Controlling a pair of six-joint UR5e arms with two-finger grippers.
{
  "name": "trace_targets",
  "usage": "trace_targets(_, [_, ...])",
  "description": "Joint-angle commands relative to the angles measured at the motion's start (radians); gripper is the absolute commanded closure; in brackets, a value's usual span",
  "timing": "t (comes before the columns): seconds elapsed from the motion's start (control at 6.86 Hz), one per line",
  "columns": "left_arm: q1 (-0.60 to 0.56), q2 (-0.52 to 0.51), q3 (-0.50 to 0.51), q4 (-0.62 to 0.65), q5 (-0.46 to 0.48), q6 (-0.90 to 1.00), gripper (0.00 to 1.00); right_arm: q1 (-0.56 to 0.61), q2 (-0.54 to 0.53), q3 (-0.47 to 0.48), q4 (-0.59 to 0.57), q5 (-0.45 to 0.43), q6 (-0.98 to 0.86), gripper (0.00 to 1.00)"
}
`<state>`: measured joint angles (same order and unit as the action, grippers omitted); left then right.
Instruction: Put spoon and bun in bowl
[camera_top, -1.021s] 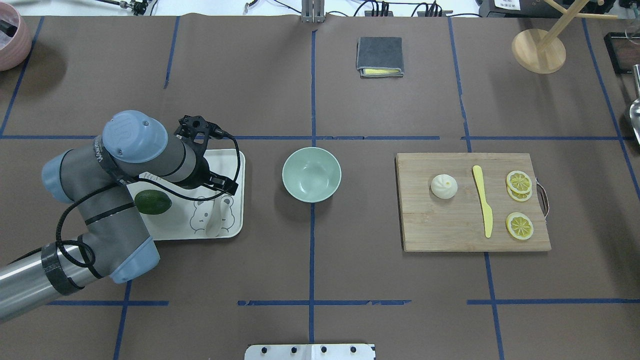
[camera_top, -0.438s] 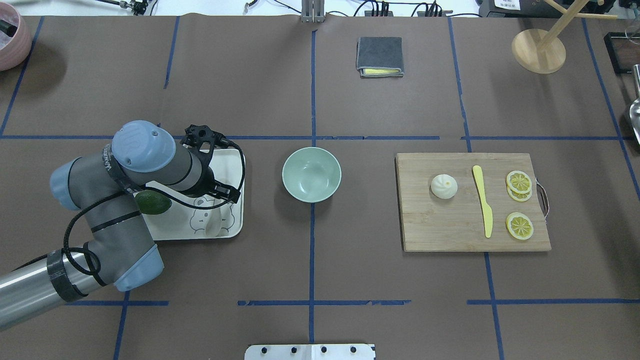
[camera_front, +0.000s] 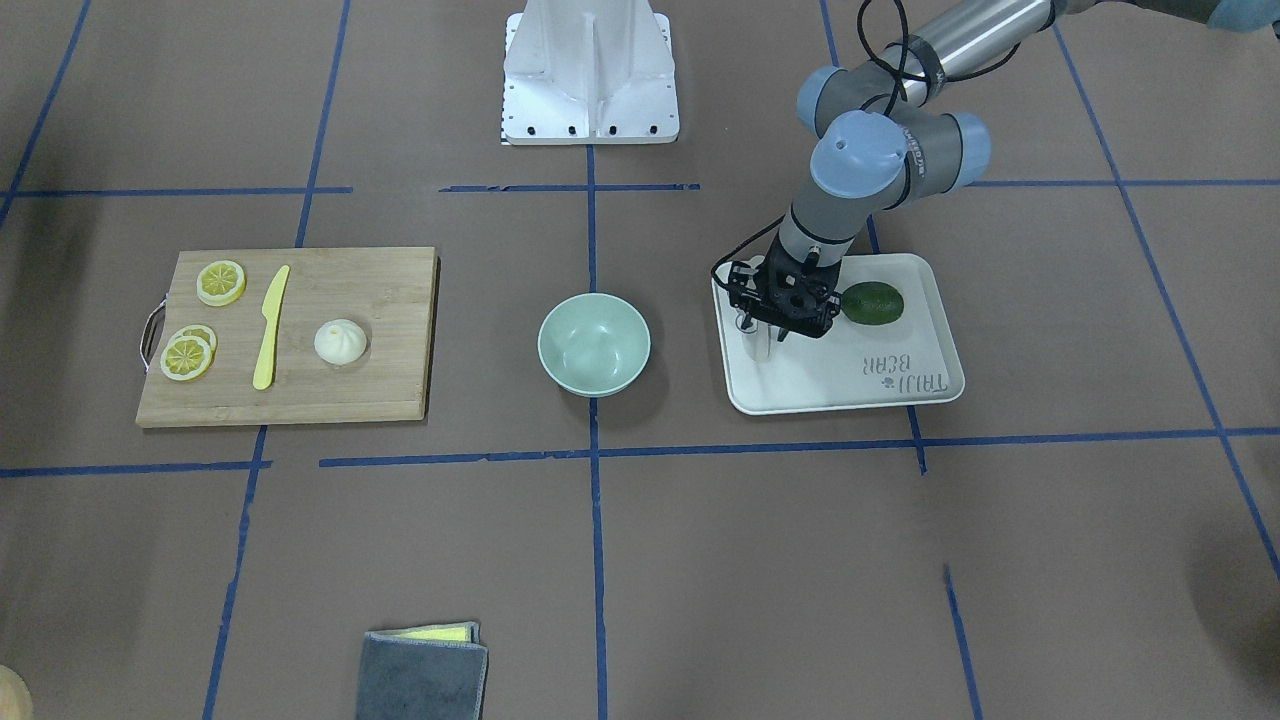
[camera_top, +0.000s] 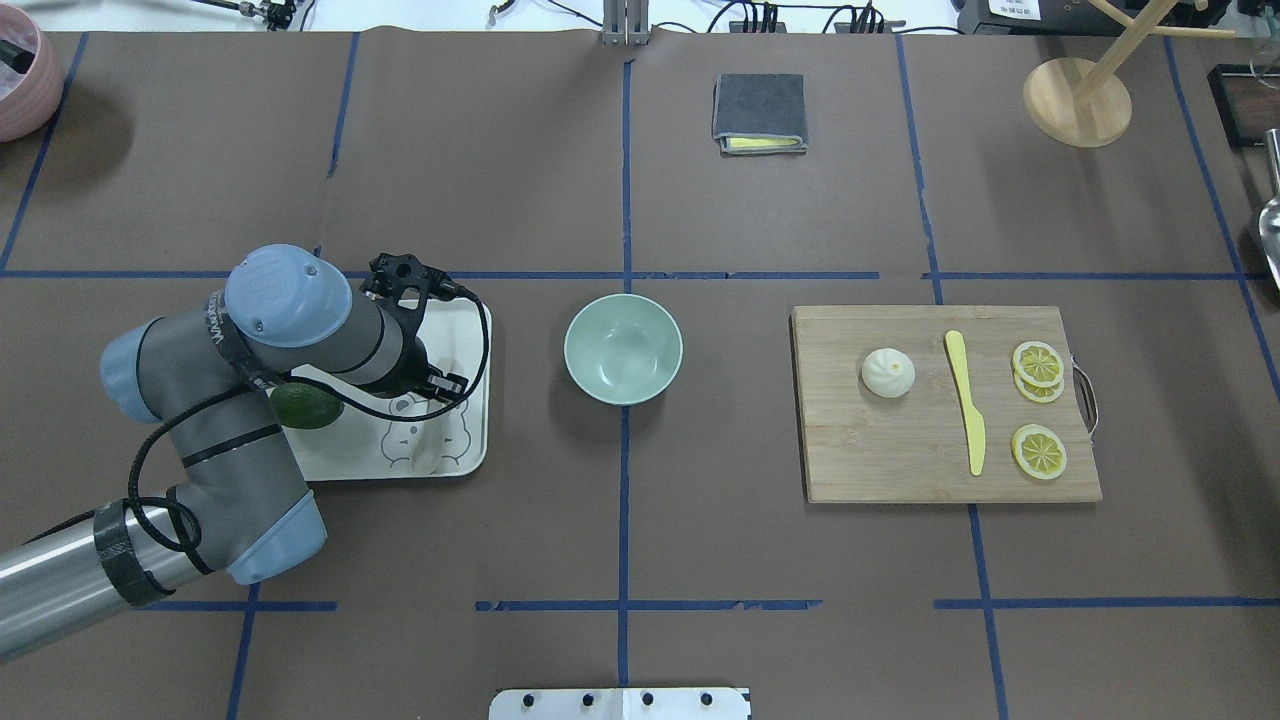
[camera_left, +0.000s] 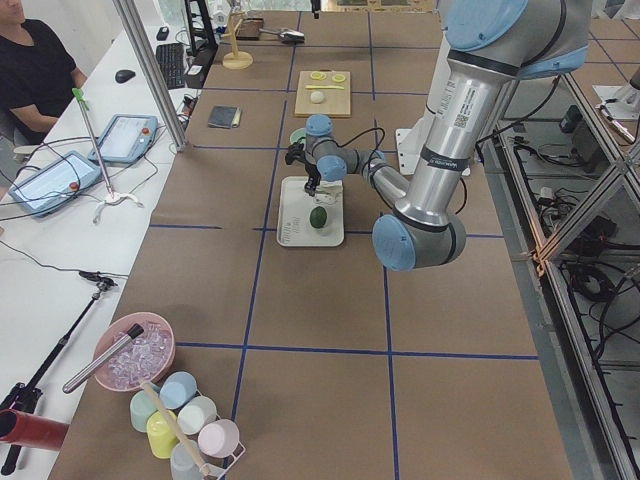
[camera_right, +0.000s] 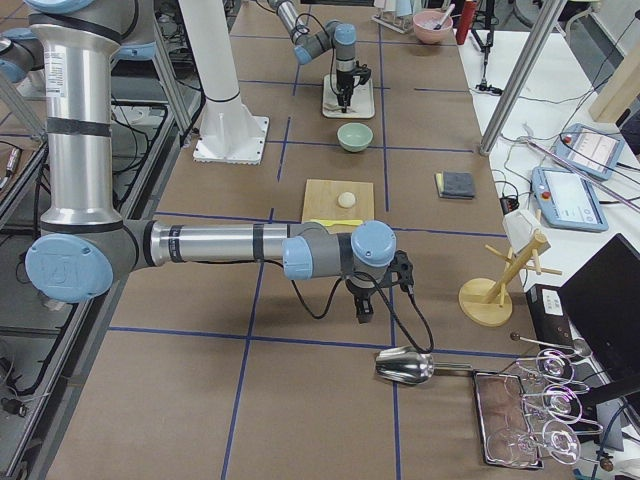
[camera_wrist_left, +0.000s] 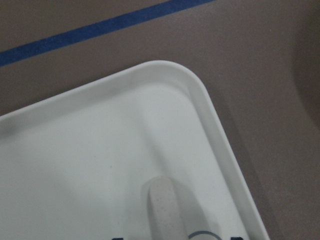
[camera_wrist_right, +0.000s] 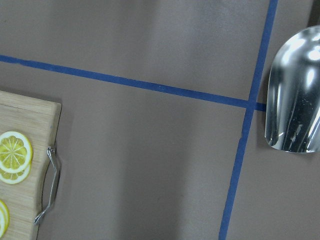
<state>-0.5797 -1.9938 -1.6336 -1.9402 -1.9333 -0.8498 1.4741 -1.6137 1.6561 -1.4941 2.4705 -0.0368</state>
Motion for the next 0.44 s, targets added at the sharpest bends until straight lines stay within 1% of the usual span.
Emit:
trace_targets(0.0, [0.0, 0.0, -0.008, 0.023, -0.001, -0.002, 1.0, 0.0, 0.0, 0.004, 0.002, 0.005, 0.002, 0.0])
trace_targets(0.29, [-0.008, -0.006, -0.029, 0.047, -0.003, -0.002, 1.0, 0.002, 0.0, 0.017, 0.0, 0.008, 0.006, 0.0])
